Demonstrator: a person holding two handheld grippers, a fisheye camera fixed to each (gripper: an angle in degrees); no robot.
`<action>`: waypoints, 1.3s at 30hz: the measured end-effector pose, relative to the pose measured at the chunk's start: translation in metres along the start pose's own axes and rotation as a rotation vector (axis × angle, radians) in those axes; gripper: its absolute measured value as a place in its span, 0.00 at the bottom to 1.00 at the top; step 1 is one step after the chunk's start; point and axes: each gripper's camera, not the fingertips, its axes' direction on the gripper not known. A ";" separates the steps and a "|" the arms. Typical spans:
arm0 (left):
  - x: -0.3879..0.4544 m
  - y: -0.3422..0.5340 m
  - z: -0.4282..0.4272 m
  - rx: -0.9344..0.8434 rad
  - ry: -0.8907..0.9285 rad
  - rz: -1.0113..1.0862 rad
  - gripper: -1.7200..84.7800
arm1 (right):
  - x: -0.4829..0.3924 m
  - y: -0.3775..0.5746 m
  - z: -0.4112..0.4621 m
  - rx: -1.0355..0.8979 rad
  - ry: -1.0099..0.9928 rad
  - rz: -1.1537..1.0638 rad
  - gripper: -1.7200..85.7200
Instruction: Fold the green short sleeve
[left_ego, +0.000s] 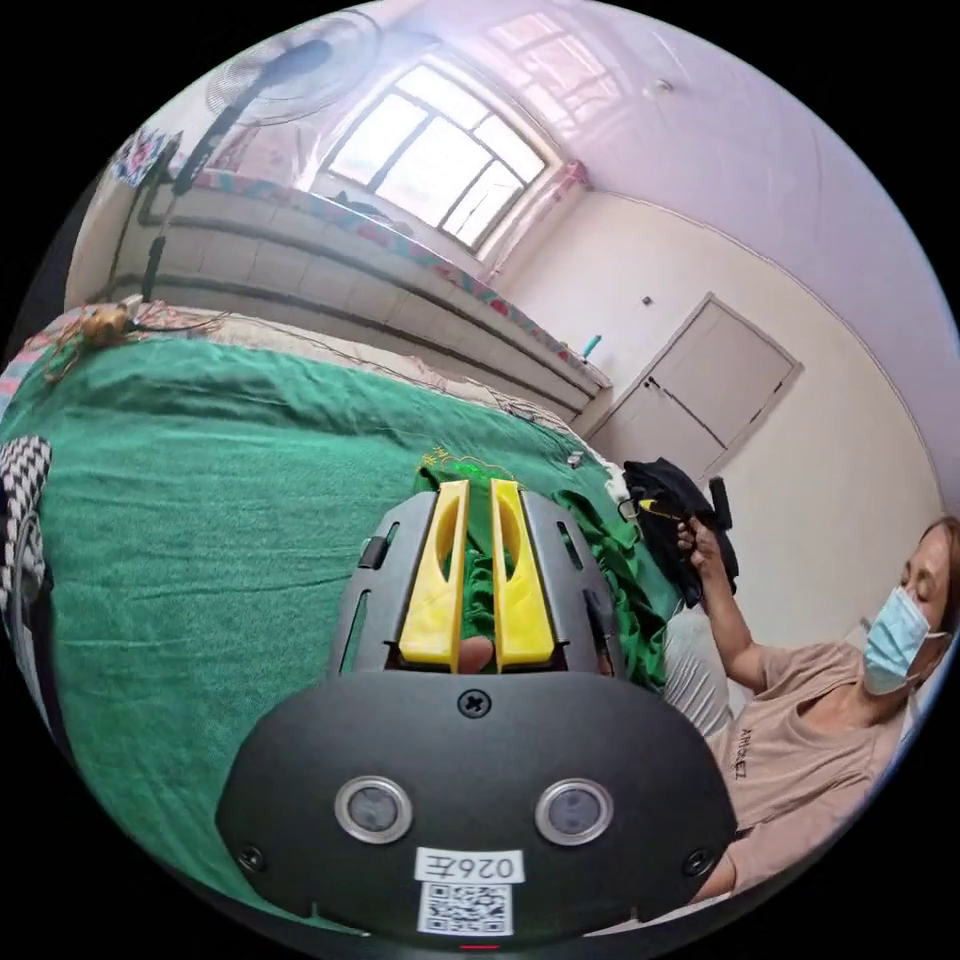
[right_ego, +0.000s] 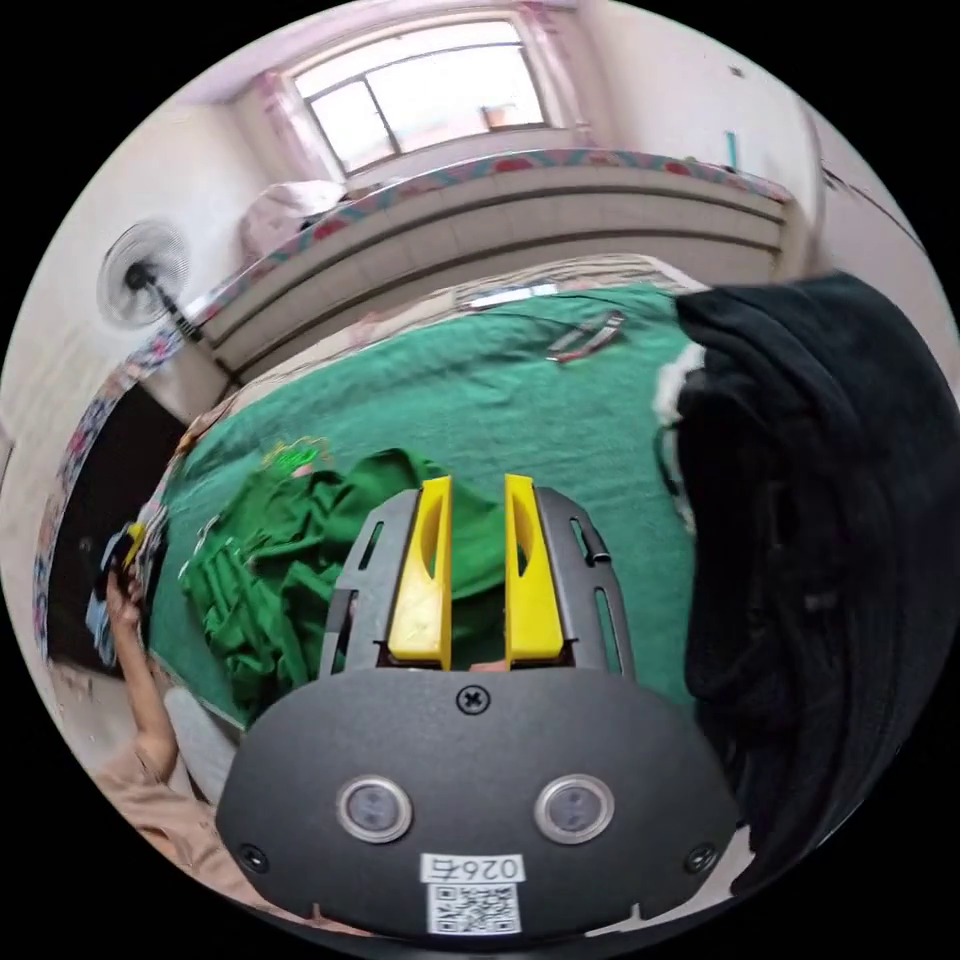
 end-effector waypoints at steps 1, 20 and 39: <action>0.018 -0.004 0.017 -0.061 0.007 0.083 0.09 | -0.022 -0.001 0.004 -0.047 -0.080 -0.108 0.08; 0.073 0.123 -0.014 -0.533 0.141 0.211 0.02 | -0.037 0.083 -0.015 -0.622 -0.202 -0.522 0.00; 0.217 0.375 -0.278 1.058 0.888 0.749 0.02 | 0.174 0.382 -0.317 1.065 -1.206 -0.413 0.02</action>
